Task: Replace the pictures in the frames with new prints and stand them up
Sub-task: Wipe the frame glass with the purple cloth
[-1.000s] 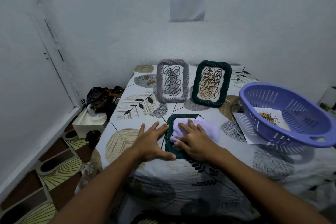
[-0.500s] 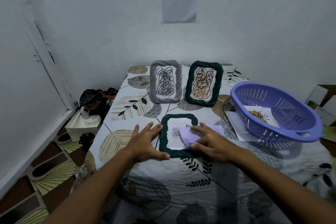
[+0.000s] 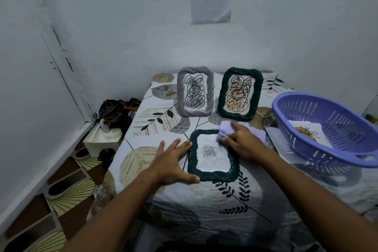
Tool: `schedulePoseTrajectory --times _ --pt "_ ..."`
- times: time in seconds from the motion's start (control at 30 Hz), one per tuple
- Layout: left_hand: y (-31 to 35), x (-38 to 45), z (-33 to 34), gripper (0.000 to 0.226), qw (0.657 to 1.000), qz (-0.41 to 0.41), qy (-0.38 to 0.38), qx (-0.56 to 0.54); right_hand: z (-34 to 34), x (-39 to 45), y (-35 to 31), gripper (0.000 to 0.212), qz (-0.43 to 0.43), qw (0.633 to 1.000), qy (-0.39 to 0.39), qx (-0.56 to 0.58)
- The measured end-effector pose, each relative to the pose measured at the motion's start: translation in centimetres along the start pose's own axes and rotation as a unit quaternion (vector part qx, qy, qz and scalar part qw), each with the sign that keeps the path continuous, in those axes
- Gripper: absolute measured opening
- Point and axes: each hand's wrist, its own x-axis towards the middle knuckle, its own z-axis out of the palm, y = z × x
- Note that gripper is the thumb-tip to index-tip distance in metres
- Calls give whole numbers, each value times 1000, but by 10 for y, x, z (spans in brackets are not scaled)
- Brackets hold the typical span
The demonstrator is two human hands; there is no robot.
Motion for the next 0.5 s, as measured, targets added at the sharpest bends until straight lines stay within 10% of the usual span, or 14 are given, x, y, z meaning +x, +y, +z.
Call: schedulePoseTrajectory --times 0.5 --pt "2 -1 0 128 1000 -8 10 6 20 -57 -8 51 -61 998 20 25"
